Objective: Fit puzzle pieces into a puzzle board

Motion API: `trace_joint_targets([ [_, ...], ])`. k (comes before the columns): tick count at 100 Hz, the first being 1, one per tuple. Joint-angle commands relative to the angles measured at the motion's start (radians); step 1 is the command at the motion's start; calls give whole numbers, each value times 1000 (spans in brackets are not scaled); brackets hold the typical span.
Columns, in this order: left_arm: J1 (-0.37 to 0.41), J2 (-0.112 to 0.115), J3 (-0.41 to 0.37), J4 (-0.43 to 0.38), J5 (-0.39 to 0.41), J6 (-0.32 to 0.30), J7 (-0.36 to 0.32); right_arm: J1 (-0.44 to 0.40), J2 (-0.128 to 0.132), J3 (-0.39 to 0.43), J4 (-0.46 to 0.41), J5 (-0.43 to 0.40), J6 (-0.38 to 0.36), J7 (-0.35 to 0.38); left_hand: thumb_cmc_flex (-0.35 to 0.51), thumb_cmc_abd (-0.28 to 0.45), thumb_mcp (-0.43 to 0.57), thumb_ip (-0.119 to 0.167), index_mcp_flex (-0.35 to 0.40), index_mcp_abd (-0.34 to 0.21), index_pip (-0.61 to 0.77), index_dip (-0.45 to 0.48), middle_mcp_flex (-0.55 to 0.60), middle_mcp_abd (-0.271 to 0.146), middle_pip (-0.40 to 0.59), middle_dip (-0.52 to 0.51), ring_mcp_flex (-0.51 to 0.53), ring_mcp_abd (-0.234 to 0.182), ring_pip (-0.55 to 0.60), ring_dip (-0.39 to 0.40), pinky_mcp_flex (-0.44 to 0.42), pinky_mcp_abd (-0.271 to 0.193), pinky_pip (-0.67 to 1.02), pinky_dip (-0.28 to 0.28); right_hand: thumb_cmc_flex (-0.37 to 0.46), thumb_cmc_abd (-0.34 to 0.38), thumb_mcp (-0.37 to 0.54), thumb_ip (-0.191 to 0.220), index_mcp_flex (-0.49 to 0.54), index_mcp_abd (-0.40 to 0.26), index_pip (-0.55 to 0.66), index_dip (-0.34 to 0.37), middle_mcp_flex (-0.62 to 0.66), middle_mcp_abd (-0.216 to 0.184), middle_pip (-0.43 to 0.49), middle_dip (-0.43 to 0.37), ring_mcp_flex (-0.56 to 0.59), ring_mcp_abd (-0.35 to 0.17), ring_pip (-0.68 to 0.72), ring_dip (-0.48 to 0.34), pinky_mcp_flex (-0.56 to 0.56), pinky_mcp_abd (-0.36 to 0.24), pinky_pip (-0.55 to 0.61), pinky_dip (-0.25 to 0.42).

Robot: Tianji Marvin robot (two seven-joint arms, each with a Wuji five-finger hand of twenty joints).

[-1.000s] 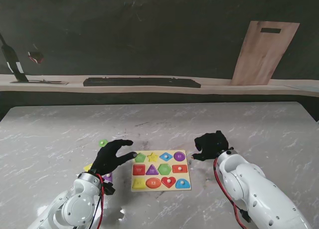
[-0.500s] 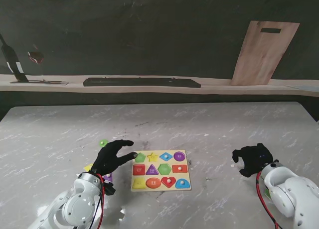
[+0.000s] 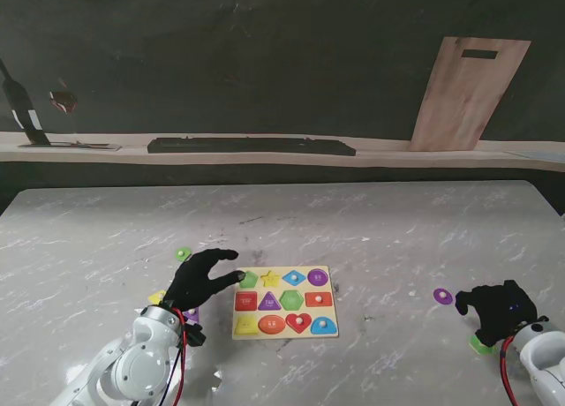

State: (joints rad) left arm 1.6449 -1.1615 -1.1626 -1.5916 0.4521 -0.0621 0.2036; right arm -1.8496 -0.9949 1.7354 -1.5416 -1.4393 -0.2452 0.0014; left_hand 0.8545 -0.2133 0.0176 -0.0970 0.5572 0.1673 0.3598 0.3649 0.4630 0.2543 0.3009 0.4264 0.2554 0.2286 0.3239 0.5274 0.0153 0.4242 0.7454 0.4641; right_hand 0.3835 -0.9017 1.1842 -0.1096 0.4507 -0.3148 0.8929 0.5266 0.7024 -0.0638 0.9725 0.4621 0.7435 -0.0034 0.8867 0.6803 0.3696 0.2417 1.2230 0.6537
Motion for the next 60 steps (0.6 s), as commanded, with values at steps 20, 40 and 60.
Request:
trace_joint_targets([
  [20, -5, -1, 9, 3, -11, 5, -7, -65, 3, 29, 0, -32, 17, -81, 10, 30, -42, 36, 25, -24, -19, -4, 9, -1, -14, -11, 5, -21, -21, -8, -14, -79, -8, 9, -6, -57, 52, -37, 23, -22, 41, 9, 55, -58, -12, -5, 47, -24, -19, 2, 32, -1, -17, 26],
  [40, -6, -2, 9, 3, -10, 5, -4, -75, 4, 36, 12, -43, 32, -89, 9, 31, -43, 36, 25, -25, -20, -4, 9, -3, -14, -11, 5, -22, -21, -8, -14, -79, -7, 9, 2, -59, 57, -39, 88, -37, 59, 10, 121, -77, -46, -21, 76, -22, -37, -8, 47, 4, -24, 27],
  [60, -7, -1, 10, 3, -13, 5, -8, -75, 4, 33, 27, -33, 44, -93, 7, 30, -43, 36, 24, -26, -20, -4, 8, -2, -14, -11, 5, -22, -22, -9, -15, -80, -9, 9, 10, -48, 56, -37, 120, -41, 63, 10, 149, -80, -59, -26, 89, -23, -43, -11, 53, 7, -26, 27],
])
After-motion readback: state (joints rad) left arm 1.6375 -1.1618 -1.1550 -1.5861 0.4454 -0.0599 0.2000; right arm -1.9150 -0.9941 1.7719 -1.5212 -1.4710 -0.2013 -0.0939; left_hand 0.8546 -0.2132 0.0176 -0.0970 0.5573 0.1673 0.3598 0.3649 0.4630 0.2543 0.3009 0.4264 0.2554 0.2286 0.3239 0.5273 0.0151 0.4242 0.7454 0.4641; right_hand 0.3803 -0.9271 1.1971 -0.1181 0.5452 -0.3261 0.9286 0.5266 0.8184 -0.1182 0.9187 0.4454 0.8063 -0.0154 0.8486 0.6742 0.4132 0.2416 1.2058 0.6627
